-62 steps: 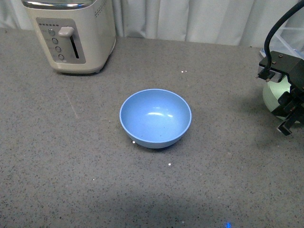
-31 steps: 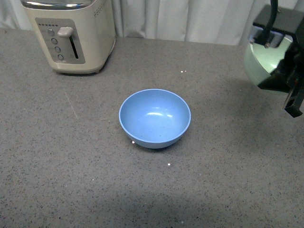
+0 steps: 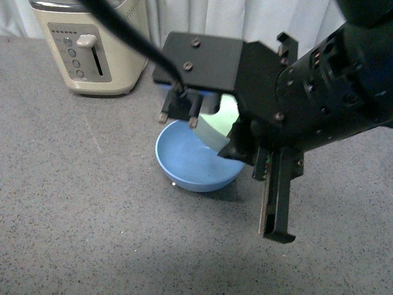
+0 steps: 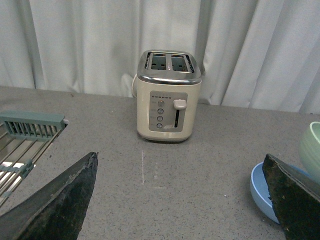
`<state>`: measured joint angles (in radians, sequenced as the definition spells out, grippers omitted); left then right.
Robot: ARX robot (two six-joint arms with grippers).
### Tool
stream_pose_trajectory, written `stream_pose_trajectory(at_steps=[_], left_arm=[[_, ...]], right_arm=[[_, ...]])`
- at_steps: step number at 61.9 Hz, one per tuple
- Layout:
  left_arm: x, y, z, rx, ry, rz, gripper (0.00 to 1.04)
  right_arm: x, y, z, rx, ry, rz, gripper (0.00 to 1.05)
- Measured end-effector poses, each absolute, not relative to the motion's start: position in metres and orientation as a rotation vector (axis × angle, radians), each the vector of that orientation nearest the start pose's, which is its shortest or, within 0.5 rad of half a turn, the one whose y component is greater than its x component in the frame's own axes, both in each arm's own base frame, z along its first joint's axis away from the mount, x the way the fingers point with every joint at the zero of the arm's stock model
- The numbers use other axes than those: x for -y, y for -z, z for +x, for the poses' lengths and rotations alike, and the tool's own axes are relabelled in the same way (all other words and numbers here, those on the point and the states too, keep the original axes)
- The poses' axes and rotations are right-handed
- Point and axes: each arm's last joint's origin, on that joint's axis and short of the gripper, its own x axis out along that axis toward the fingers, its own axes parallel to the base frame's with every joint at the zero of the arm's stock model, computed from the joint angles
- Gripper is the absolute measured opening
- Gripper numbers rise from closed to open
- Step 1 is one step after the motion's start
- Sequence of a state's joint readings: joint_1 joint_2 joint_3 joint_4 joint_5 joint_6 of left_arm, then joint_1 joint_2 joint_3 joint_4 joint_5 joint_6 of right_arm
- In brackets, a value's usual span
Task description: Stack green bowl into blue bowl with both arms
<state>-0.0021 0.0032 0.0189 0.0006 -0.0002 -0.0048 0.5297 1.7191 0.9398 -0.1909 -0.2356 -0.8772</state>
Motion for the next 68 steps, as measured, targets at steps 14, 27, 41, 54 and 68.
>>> stream_pose_trajectory(at_steps=[14,27,41,54,68], left_arm=[[0.000,-0.170,0.097,0.016,0.002,-0.005,0.98],[0.000,-0.170,0.097,0.016,0.002,-0.005,0.98],[0.000,-0.170,0.097,0.016,0.002,-0.005,0.98],[0.000,-0.170,0.097,0.016,0.002,-0.005,0.98],[0.000,-0.170,0.097,0.016,0.002,-0.005,0.98]], right_arm=[[-0.191,-0.141,0.287,-0.664,-1.107,-0.986,0.02],[-0.201,-0.135,0.300,-0.681,-1.111,-1.042,0.02],[-0.208,-0.129,0.302,-0.712,-1.143,-1.052,0.02],[-0.210,-0.122,0.303,-0.736,-1.146,-1.057,0.02],[-0.210,-0.122,0.305,-0.739,-1.138,-1.055,0.15]])
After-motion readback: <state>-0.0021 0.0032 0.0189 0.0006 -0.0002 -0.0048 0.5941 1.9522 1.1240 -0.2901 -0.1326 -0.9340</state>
